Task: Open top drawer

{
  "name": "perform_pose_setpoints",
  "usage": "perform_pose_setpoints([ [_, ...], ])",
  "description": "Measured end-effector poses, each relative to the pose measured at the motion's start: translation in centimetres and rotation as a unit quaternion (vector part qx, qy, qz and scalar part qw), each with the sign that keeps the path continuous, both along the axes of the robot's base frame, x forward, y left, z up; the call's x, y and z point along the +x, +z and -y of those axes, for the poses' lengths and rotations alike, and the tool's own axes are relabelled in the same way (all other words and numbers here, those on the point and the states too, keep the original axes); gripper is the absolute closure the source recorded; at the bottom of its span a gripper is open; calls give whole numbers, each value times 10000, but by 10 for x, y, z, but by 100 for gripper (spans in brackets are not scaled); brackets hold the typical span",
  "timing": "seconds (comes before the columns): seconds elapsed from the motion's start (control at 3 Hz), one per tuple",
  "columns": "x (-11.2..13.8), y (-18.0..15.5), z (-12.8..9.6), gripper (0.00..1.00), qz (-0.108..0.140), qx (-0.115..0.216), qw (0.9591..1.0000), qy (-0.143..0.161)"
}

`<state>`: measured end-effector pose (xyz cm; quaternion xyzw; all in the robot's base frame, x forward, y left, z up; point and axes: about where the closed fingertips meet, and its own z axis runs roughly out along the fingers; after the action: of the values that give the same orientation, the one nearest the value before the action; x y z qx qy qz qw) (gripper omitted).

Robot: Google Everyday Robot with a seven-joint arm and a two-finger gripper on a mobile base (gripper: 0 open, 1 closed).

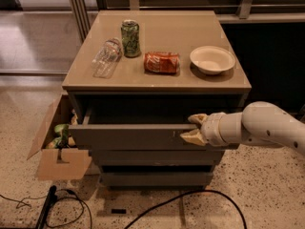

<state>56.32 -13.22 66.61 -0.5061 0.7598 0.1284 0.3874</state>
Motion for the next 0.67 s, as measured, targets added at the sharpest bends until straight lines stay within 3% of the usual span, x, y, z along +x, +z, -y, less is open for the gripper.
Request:
perform_pose_setpoints([
  [0.33, -20, 2, -8, 81, -76, 62, 9998, 183],
  [0.67, -21, 5, -7, 100, -76, 62, 9998, 183],
])
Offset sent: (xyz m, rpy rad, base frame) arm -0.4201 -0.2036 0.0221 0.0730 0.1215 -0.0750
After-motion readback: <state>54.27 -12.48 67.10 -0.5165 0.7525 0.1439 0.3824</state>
